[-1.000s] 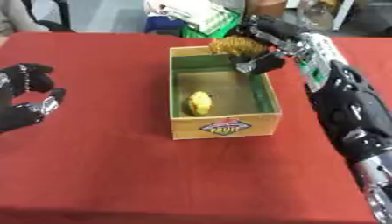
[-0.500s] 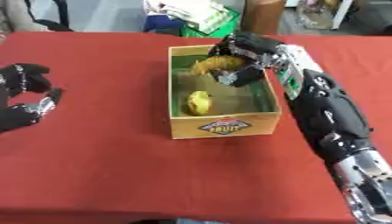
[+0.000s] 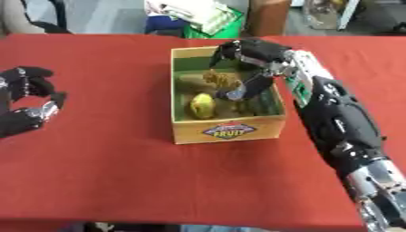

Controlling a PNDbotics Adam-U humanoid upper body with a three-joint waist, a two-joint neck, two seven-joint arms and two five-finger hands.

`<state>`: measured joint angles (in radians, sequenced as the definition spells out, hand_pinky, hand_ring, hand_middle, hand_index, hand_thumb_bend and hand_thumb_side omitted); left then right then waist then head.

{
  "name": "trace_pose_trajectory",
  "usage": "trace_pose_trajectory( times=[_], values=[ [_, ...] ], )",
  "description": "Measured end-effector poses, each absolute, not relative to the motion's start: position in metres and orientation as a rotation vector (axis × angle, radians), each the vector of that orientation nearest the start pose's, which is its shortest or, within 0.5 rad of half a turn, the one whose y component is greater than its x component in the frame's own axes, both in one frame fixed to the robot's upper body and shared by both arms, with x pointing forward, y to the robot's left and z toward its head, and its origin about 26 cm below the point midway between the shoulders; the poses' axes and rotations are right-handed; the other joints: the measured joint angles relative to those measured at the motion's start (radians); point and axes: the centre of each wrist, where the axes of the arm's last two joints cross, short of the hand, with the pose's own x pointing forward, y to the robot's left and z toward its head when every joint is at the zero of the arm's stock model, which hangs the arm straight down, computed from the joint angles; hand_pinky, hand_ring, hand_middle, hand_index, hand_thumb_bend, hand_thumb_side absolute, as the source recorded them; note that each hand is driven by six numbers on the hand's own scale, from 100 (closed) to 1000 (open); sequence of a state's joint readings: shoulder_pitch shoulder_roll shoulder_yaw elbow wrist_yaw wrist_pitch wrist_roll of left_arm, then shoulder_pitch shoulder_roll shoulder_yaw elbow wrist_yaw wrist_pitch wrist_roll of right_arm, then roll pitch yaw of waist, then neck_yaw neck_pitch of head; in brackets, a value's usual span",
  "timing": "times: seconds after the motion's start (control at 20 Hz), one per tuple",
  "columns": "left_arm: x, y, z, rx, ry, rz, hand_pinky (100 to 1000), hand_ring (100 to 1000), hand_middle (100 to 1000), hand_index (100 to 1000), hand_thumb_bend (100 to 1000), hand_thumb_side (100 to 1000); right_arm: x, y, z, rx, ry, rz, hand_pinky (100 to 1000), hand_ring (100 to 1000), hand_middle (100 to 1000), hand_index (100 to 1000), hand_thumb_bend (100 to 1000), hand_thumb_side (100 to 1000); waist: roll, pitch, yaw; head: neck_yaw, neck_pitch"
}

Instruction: Pick up objects on the table and place them in the box.

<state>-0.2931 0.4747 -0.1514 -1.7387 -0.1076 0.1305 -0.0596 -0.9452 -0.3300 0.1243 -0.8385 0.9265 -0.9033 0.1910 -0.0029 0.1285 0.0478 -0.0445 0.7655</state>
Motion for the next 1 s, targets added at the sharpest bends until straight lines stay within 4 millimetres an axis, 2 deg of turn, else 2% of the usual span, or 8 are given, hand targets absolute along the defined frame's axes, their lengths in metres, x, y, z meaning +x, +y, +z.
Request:
trace_pose_trajectory(
  times=[0.1,0.15,0.25,0.35,0.4,0.45,0.7,1.0],
  values=[
    [0.329,0.275,0.136,0.315,-1.796,-0.666,723,641,549,757,345,238,0.482,-0.254,0.166,0.638,2.521,-2.265,610,736,705,764,232,516,-0.002,0.0,-0.007,0.0,0.0],
    [0.329,0.276,0.135,0.316,-1.794,-0.664,722,641,549,756,346,238,0.48,-0.26,0.169,0.656,2.542,-2.227,599,727,695,751,200,525,-0.003,0.0,-0.011,0.001,0.0],
    [0.328,0.278,0.133,0.322,-1.788,-0.655,722,639,547,755,345,237,0.474,-0.275,0.175,0.71,2.59,-2.15,583,712,668,731,187,437,-0.007,-0.001,-0.017,0.004,0.0],
    [0.328,0.28,0.132,0.329,-1.788,-0.644,719,636,544,753,339,237,0.467,-0.291,0.178,0.769,2.643,-2.075,572,702,648,714,145,418,-0.008,-0.002,-0.023,0.008,0.0],
    [0.327,0.28,0.131,0.333,-1.788,-0.638,717,635,543,753,343,233,0.462,-0.3,0.178,0.798,2.67,-2.041,566,698,639,707,139,357,-0.008,-0.002,-0.026,0.008,0.0],
    [0.327,0.281,0.131,0.337,-1.789,-0.631,714,633,541,752,342,232,0.458,-0.307,0.178,0.825,2.701,-2.004,561,694,632,701,125,337,-0.008,-0.002,-0.029,0.009,0.0],
    [0.326,0.285,0.13,0.345,-1.802,-0.584,701,621,528,744,332,223,0.434,-0.337,0.165,0.933,2.875,-1.812,535,677,607,664,100,241,-0.008,-0.005,-0.035,0.018,0.0],
    [0.325,0.287,0.128,0.338,-1.816,-0.533,691,611,517,738,330,217,0.409,-0.346,0.145,1.0,3.076,-1.571,512,657,585,634,100,188,-0.005,-0.006,-0.036,0.027,0.0]
  ],
)
